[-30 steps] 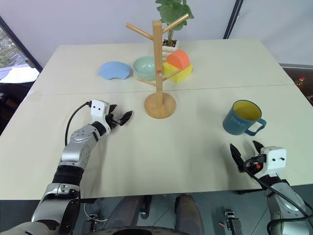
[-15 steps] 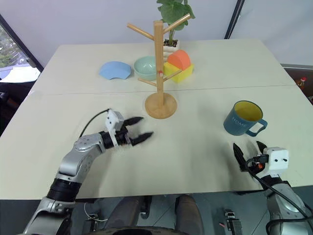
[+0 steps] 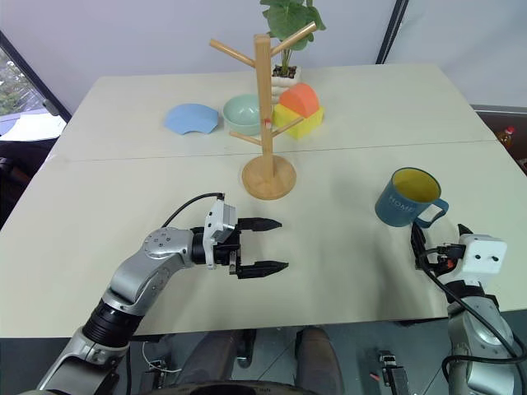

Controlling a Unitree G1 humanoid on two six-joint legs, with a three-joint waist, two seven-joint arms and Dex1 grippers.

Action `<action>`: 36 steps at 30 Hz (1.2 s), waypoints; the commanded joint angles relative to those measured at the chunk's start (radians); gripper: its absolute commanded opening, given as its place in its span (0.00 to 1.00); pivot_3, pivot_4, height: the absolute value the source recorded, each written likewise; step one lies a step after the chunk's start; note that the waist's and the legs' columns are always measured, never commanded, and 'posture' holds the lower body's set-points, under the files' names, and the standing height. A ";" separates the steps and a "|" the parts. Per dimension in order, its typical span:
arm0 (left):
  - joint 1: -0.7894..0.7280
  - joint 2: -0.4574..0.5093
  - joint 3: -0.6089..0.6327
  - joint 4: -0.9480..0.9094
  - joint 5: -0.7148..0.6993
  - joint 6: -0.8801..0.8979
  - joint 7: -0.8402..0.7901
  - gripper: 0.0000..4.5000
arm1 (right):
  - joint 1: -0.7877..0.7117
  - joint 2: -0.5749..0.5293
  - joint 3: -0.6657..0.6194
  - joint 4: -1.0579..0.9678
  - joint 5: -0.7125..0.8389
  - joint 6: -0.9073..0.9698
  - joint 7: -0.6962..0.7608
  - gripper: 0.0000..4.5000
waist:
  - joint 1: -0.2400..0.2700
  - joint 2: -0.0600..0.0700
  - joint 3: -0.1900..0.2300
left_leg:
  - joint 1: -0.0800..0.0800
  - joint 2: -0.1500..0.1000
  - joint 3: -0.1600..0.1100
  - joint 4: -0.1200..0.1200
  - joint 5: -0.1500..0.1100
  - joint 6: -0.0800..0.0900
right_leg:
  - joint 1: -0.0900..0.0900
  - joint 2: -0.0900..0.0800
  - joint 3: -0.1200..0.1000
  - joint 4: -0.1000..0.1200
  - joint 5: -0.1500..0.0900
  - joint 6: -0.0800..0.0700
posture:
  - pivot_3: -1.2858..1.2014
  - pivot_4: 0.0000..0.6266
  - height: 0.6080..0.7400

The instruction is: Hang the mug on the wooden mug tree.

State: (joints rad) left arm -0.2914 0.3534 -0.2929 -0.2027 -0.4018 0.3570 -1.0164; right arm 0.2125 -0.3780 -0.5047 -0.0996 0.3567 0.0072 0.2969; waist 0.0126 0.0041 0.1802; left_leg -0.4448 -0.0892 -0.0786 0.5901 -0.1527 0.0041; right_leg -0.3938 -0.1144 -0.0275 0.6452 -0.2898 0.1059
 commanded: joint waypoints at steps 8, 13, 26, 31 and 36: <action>-0.007 0.007 0.018 -0.055 -0.011 -0.038 0.007 1.00 | -0.067 -0.018 -0.021 0.065 -0.043 -0.031 -0.032 0.99 | -0.001 0.000 0.000 | 0.001 0.000 0.000 0.001 0.000 0.000 | 0.001 0.000 0.000 0.000 0.000 0.000 | 0.52 0.24 1.00; -0.005 0.007 0.019 -0.059 -0.012 -0.041 0.012 1.00 | -0.095 -0.029 -0.022 0.105 -0.057 -0.035 -0.032 0.99 | -0.001 0.000 0.000 | 0.001 0.000 0.000 0.001 0.000 0.000 | 0.001 0.000 0.000 0.001 0.000 0.000 | 0.52 0.24 1.00; 0.005 0.017 0.023 -0.066 -0.009 -0.056 0.027 1.00 | -0.134 -0.027 0.006 0.139 -0.025 -0.037 0.051 0.01 | -0.001 0.000 0.000 | 0.001 0.000 0.000 0.001 0.001 0.002 | 0.001 0.001 0.000 0.001 0.000 0.000 | 0.52 0.24 1.00; 0.010 0.022 0.037 -0.064 -0.008 -0.061 0.040 1.00 | -0.114 -0.045 0.040 0.057 -0.010 -0.011 0.100 0.00 | 0.000 0.000 0.000 | 0.001 0.000 0.000 0.001 0.001 0.002 | 0.002 0.001 0.000 0.001 0.000 0.000 | 0.52 0.24 1.00; -0.017 0.040 0.108 0.020 0.019 -0.111 0.069 1.00 | -0.144 -0.256 0.242 -0.158 -0.226 -0.043 0.247 0.00 | -0.012 0.004 0.001 | 0.001 0.000 0.001 0.002 0.001 0.002 | 0.000 0.001 0.000 0.002 0.000 0.000 | 0.52 0.24 1.00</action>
State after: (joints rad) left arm -0.2944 0.3860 -0.2252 -0.1893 -0.3930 0.2766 -0.9558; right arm 0.0992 -0.6093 -0.2956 -0.1485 0.1792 0.0053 0.5005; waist 0.0007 0.0079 0.1812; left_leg -0.4435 -0.0891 -0.0777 0.5917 -0.1520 0.0053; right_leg -0.3940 -0.1136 -0.0274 0.6475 -0.2894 0.1061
